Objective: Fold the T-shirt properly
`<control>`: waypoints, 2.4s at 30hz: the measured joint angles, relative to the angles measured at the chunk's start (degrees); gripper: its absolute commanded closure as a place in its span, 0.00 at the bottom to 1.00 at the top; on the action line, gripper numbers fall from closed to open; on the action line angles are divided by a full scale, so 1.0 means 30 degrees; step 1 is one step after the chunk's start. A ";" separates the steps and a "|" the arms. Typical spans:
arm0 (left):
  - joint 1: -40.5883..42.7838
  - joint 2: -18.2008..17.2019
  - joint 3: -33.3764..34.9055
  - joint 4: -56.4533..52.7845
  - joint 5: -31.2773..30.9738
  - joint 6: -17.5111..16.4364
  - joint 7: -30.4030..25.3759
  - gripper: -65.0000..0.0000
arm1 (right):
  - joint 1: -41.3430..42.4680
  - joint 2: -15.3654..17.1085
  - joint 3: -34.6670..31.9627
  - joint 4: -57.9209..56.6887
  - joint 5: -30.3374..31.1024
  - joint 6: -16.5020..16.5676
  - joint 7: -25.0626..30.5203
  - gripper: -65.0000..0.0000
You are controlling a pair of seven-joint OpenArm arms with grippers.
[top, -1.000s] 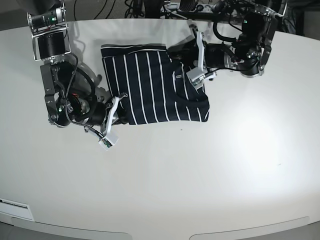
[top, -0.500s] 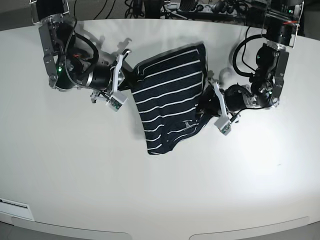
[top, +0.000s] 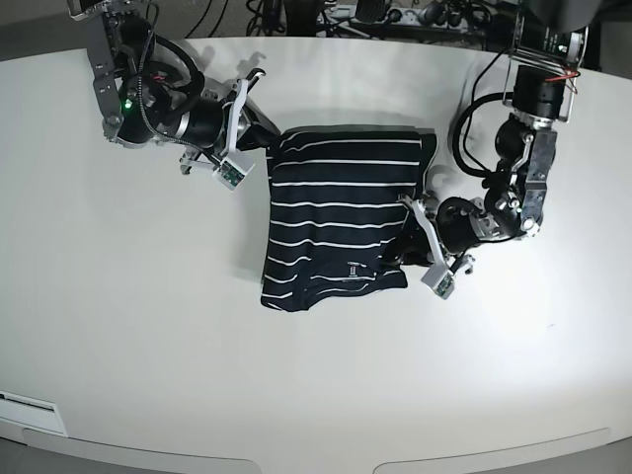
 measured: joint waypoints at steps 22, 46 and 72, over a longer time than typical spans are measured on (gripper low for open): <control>-0.3410 -0.2579 -0.3402 0.1530 -1.5890 0.0474 1.2976 1.00 | 0.0794 0.0036 0.5107 0.4226 0.2310 -0.1566 0.2630 1.00; 0.8779 -0.2463 -0.9500 1.4025 -1.7158 0.0437 1.6014 1.00 | -0.5501 0.0226 1.7923 0.4393 1.4615 0.2055 -0.5734 1.00; 2.7904 -0.0102 -1.5664 2.1573 -1.6837 0.0430 1.6946 1.00 | -1.8105 0.0328 2.0028 0.5756 1.4950 0.2069 -0.8262 1.00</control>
